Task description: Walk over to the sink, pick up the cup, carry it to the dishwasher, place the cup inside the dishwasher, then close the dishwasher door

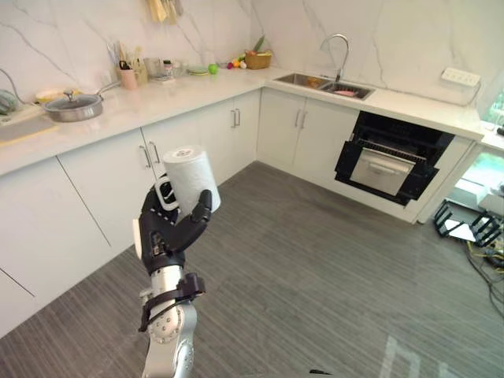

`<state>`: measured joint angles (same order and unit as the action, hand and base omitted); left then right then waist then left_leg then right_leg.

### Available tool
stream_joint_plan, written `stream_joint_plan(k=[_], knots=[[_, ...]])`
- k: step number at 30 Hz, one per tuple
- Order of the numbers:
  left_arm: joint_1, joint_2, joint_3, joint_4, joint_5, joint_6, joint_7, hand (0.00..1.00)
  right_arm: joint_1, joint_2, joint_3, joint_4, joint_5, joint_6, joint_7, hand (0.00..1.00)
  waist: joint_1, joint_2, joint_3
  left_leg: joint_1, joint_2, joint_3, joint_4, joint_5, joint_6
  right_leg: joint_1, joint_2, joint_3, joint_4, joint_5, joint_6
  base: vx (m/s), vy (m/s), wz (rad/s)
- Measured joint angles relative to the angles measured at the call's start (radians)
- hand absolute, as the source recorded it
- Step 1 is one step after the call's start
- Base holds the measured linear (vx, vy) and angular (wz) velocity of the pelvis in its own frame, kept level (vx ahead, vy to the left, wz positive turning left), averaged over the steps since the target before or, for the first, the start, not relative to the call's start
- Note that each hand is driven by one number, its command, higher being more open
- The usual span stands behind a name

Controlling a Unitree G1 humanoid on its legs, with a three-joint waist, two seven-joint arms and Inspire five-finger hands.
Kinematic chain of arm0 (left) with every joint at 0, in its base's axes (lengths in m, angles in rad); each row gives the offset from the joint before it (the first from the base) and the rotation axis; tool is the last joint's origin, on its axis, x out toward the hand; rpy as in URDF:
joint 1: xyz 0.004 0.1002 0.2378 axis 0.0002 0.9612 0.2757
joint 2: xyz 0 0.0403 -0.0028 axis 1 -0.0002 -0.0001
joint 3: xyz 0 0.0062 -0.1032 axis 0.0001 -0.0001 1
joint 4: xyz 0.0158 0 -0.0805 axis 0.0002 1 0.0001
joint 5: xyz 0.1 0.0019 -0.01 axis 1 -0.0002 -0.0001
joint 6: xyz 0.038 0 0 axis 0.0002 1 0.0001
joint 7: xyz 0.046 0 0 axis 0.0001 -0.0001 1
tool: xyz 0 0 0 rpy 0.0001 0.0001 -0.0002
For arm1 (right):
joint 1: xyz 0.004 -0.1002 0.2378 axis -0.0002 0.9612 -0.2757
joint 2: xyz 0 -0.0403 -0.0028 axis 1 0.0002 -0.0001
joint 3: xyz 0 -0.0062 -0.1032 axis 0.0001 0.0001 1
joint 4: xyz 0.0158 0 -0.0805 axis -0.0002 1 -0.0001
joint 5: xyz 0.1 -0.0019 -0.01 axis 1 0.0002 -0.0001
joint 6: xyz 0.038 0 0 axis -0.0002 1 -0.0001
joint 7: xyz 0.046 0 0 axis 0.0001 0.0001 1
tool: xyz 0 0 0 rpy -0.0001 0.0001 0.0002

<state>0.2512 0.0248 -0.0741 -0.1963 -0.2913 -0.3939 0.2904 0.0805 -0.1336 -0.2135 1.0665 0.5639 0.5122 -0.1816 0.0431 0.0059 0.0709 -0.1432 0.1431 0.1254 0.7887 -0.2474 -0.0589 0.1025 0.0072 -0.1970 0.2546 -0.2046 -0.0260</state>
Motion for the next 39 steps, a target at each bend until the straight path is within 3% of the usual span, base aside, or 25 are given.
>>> stream_joint_plan(k=[1,2,4,6,7,8,9,11,12,13,15,17,18,19,20,22,24,26,28,30,31,32,36,38,39], knots=[[0.006,-0.007,0.006,-0.003,-0.005,0.000,-0.011,0.00,-0.004,-0.005,-0.001,0.004,0.000,0.003,0.003,1.00,-0.001,0.003,0.008,-0.029,0.006,0.000,0.061,0.026,-0.001,0.002,-0.006,0.000,0.008,-0.005,-0.001,0.04,0.111,0.08],[0.011,-0.006,0.013,-0.001,-0.005,0.000,-0.022,0.00,-0.022,-0.011,-0.003,0.006,0.001,0.013,-0.003,1.00,0.000,-0.003,0.041,-0.071,0.008,0.013,0.114,-0.009,0.024,0.025,-0.029,0.000,0.006,-0.012,0.006,0.10,0.145,0.10],[0.010,0.000,0.028,0.003,-0.005,0.002,-0.053,0.00,-0.041,-0.013,-0.016,0.008,0.001,0.039,-0.025,1.00,-0.005,-0.015,0.071,-0.081,-0.023,0.009,-0.016,-0.036,0.024,0.053,-0.069,0.000,-0.003,-0.021,0.020,0.11,0.163,0.06],[0.013,-0.008,0.029,0.004,-0.005,0.006,-0.075,0.00,-0.042,-0.026,-0.043,0.014,0.000,0.094,-0.050,1.00,-0.005,-0.007,0.080,-0.076,-0.068,-0.050,-0.360,0.032,0.008,0.071,-0.115,0.017,-0.024,-0.038,0.049,0.20,0.254,-0.05],[0.016,-0.011,0.028,0.010,-0.005,0.006,-0.086,0.00,-0.042,-0.032,-0.050,0.015,-0.004,0.119,-0.060,1.00,-0.004,0.000,0.080,-0.061,-0.073,-0.087,-0.447,0.125,-0.013,0.102,-0.120,0.044,-0.048,-0.050,0.073,0.28,0.273,-0.12],[0.018,-0.011,0.027,0.019,-0.005,0.006,-0.090,0.00,-0.041,-0.034,-0.050,0.015,-0.009,0.128,-0.067,1.00,-0.003,0.003,0.077,-0.046,-0.083,-0.085,-0.450,0.152,-0.015,0.123,-0.124,0.062,-0.063,-0.054,0.082,0.35,0.302,-0.29],[0.019,-0.017,0.025,0.053,-0.002,0.001,-0.095,0.00,-0.045,-0.034,-0.051,0.013,-0.008,0.150,-0.100,1.00,0.001,0.003,0.071,-0.040,-0.112,-0.081,-0.420,0.153,-0.006,0.145,-0.145,0.095,-0.073,-0.057,0.095,0.36,0.286,-0.33],[0.016,-0.016,0.026,0.099,-0.002,-0.002,-0.095,0.00,-0.052,-0.017,-0.056,0.004,0.012,0.166,-0.151,1.00,-0.001,-0.014,0.060,-0.067,-0.133,-0.058,-0.333,0.121,0.045,0.153,-0.177,0.113,-0.058,-0.074,0.149,0.36,0.253,-0.26],[0.015,-0.014,0.019,0.131,-0.002,-0.001,-0.096,0.00,-0.053,-0.007,-0.056,0.003,0.038,0.166,-0.191,1.00,-0.001,-0.025,0.053,-0.072,-0.150,-0.041,-0.294,0.081,0.082,0.160,-0.200,0.112,-0.050,-0.084,0.168,0.35,0.183,-0.12],[0.014,-0.005,-0.002,0.154,-0.002,0.010,-0.098,0.00,-0.048,-0.005,-0.057,-0.002,0.074,0.166,-0.238,1.00,-0.001,-0.029,0.042,-0.066,-0.166,-0.030,-0.280,0.052,0.093,0.159,-0.219,0.105,-0.028,-0.083,0.174,0.34,0.161,-0.09],[0.009,0.017,-0.059,0.161,-0.002,0.036,-0.113,0.00,-0.028,-0.002,-0.062,-0.015,0.129,0.166,-0.282,1.00,0.000,-0.034,0.023,-0.032,-0.193,-0.024,-0.296,0.029,0.106,0.147,-0.251,0.077,0.050,-0.077,0.180,0.33,0.127,0.02],[-0.003,0.053,-0.132,0.160,0.000,0.041,-0.141,0.00,-0.023,-0.006,-0.088,-0.016,0.164,0.166,-0.312,1.00,0.013,-0.035,0.002,0.036,-0.209,-0.004,-0.361,0.021,0.115,0.081,-0.292,0.048,0.226,-0.046,0.168,0.33,0.108,-0.23],[-0.012,0.070,-0.160,0.159,0.016,0.041,-0.150,0.00,-0.027,-0.010,-0.105,-0.019,0.173,0.165,-0.319,1.00,0.018,-0.035,0.002,0.097,-0.215,0.008,-0.421,0.024,0.119,0.021,-0.321,0.033,0.362,0.006,0.144,0.34,0.096,-0.48],[-0.025,0.087,-0.196,0.157,0.039,0.042,-0.156,0.00,-0.027,-0.019,-0.130,-0.021,0.189,0.163,-0.310,1.00,0.011,-0.029,0.002,0.182,-0.221,0.012,-0.513,0.038,0.132,-0.054,-0.346,0.025,0.535,0.069,0.094,0.41,0.089,-0.41],[-0.046,0.098,-0.229,0.156,0.071,0.041,-0.157,0.00,-0.028,-0.019,-0.146,-0.028,0.197,0.158,-0.293,1.00,-0.009,-0.027,0.001,0.256,-0.216,0.005,-0.591,0.051,0.135,-0.122,-0.327,0.023,0.676,0.049,0.057,0.33,0.041,-0.17],[-0.095,0.112,-0.267,0.156,0.116,0.041,-0.141,0.00,-0.031,-0.003,-0.149,-0.053,0.195,0.143,-0.275,1.00,-0.046,-0.026,0.000,0.317,-0.202,-0.016,-0.655,0.064,0.133,-0.224,-0.259,0.007,0.736,-0.014,0.046,0.35,-0.055,0.19],[-0.155,0.109,-0.298,0.156,0.134,0.044,-0.143,0.00,-0.032,0.024,-0.173,-0.099,0.196,0.135,-0.250,1.00,-0.072,-0.025,0.004,0.352,-0.183,-0.035,-0.687,0.059,0.112,-0.344,-0.194,-0.049,0.650,-0.080,0.037,0.45,-0.128,0.33],[-0.193,0.098,-0.305,0.156,0.131,0.072,-0.146,0.00,-0.025,0.042,-0.174,-0.151,0.195,0.133,-0.241,1.00,-0.091,-0.010,0.020,0.409,-0.145,-0.054,-0.696,0.042,0.095,-0.389,-0.140,-0.083,0.491,-0.079,0.028,0.46,-0.184,0.35],[-0.209,0.066,-0.305,0.156,0.109,0.097,-0.161,0.00,-0.010,0.058,-0.172,-0.197,0.186,0.147,-0.241,1.00,-0.090,0.001,0.031,0.460,-0.095,-0.061,-0.653,0.012,0.081,-0.395,-0.092,-0.055,0.287,-0.009,0.053,0.48,-0.245,0.42],[-0.208,0.039,-0.306,0.134,0.089,0.096,-0.174,0.00,-0.002,0.066,-0.156,-0.218,0.177,0.162,-0.248,1.00,-0.086,-0.022,0.039,0.483,-0.068,-0.049,-0.538,-0.083,0.017,-0.359,-0.092,0.046,0.024,0.190,0.077,0.52,-0.314,0.58],[-0.195,0.033,-0.306,0.117,0.086,0.093,-0.178,0.00,0.000,0.059,-0.149,-0.218,0.170,0.162,-0.252,1.00,-0.081,-0.022,0.046,0.501,-0.046,-0.037,-0.493,-0.126,-0.004,-0.341,-0.088,0.031,0.050,0.327,0.010,0.51,-0.339,0.34],[-0.170,0.015,-0.306,0.113,0.087,0.086,-0.180,0.00,-0.006,0.030,-0.141,-0.230,0.159,0.161,-0.253,1.00,-0.068,0.026,0.060,0.507,0.004,-0.030,-0.452,-0.148,-0.001,-0.349,-0.056,0.014,0.126,0.252,-0.010,0.44,-0.322,0.18],[-0.161,0.018,-0.298,0.114,0.097,0.073,-0.181,0.00,-0.004,0.007,-0.099,-0.262,0.150,0.181,-0.258,1.00,-0.058,0.036,0.070,0.488,0.017,-0.046,-0.406,-0.106,0.001,-0.365,-0.060,-0.019,0.282,0.093,-0.035,0.30,-0.288,0.16],[-0.158,0.015,-0.295,0.111,0.096,0.056,-0.182,0.00,-0.001,0.004,-0.084,-0.271,0.150,0.181,-0.261,1.00,-0.057,0.031,0.073,0.448,0.032,-0.071,-0.292,-0.084,0.020,-0.359,-0.041,-0.031,0.299,0.051,-0.051,0.17,-0.249,-0.02],[-0.158,0.011,-0.287,0.105,0.096,0.055,-0.185,0.00,0.001,0.006,-0.088,-0.270,0.149,0.181,-0.263,1.00,-0.054,0.051,0.082,0.376,0.073,-0.081,-0.127,-0.032,0.020,-0.316,-0.010,-0.057,0.253,0.037,-0.041,0.19,-0.181,-0.09]])
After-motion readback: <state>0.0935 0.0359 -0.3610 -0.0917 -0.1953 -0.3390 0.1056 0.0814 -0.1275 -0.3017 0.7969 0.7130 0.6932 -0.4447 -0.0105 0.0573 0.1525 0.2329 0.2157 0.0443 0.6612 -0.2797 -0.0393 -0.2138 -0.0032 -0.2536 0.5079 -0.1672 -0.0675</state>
